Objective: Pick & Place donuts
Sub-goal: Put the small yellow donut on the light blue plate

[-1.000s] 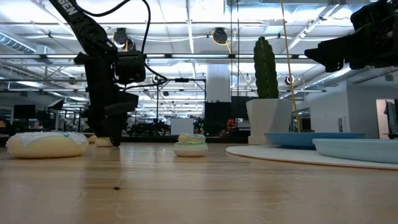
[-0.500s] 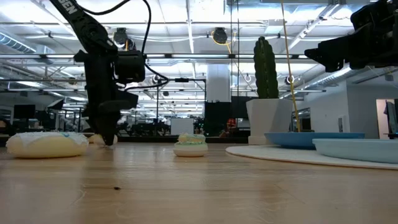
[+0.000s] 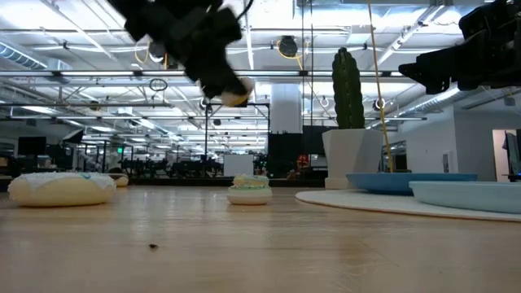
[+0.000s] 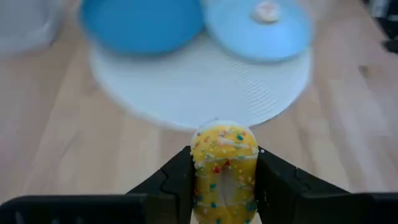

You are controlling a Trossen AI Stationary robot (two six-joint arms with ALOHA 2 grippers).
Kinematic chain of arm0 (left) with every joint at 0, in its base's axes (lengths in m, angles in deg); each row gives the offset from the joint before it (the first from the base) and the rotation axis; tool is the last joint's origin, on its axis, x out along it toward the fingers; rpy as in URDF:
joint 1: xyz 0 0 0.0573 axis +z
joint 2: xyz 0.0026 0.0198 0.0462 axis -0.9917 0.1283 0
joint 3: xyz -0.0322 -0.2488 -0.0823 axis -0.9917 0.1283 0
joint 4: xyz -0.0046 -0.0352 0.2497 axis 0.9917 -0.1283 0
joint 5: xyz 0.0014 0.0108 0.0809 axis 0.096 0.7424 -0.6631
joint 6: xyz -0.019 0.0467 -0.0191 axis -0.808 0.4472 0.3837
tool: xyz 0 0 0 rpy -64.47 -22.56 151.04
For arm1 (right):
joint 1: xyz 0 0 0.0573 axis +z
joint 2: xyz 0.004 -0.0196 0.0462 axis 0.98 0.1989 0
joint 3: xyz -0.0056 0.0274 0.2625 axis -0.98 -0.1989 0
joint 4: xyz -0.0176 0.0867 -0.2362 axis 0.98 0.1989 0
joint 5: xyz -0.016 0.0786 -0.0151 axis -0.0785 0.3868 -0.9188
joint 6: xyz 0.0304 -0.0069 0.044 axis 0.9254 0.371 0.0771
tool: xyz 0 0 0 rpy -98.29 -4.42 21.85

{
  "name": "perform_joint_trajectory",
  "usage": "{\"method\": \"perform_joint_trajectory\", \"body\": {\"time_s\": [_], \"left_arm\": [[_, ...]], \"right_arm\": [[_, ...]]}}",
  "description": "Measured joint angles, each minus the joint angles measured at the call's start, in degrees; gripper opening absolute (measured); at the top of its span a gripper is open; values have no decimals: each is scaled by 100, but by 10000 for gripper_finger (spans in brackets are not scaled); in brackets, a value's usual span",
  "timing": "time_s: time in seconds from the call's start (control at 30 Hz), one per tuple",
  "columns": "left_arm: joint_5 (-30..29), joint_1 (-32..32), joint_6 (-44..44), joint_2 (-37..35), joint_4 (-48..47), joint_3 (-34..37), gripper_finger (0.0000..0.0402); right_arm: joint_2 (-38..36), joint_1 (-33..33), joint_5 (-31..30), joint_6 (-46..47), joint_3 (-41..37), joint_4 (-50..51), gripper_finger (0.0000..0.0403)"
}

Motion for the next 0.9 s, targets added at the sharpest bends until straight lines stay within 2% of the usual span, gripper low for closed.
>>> {"method": "perform_joint_trajectory", "body": {"time_s": [0.13,0.27,0.43,0.6,0.77,0.9], "left_arm": [[-292,-471,266,598,-202,-996,136],[-307,-719,751,1548,-620,-2091,140],[-298,-812,1500,2703,-642,-3353,141],[-260,-810,1575,3634,-603,-4442,133],[-116,-839,1485,4219,-660,-5006,135],[-200,-882,1674,4179,-628,-5018,143]], "right_arm": [[8,0,0,-1,0,-63,213],[37,0,0,-2,0,-89,215],[42,0,0,0,0,-89,217],[42,0,0,0,0,-89,213],[42,0,0,0,0,-89,217],[42,0,0,-2,0,-89,215]]}}
